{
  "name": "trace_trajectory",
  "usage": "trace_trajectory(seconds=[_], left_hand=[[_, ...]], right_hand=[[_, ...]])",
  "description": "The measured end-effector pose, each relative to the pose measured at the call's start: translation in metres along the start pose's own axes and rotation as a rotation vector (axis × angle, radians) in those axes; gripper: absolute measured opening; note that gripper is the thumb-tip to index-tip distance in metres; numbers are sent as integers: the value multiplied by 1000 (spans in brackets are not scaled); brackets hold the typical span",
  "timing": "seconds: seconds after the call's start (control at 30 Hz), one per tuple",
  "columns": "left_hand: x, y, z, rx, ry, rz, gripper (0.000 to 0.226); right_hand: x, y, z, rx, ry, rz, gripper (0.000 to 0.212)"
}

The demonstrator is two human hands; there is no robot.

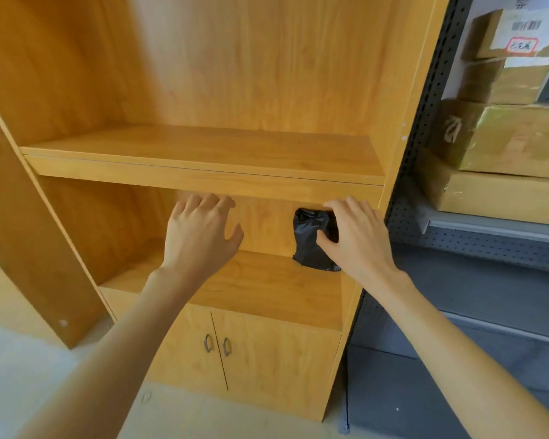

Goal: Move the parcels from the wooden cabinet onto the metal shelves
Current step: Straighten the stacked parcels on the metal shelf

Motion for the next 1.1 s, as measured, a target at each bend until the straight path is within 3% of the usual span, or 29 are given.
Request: trace_trajectory(seconds=[0.33,0.73,1.1], left_hand=[[-19,104,-29,25,134,39,31],[-18,289,-76,109,270,144,35],[-61,395,-101,182,310,190,33]], right_hand=[[-15,112,-14,-2,45,26,38],[-16,278,-19,115,125,161,43],[-74,382,-2,237,135,37,60]])
Point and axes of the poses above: each hand's wrist, its own x-axis away from the middle knuckle, its own y-axis out of the palm, z = x × y, the point moved 5 cm from there along -x, towards the middle knuckle, and after that the axes turned 15 degrees about x, right-handed, at the moved point
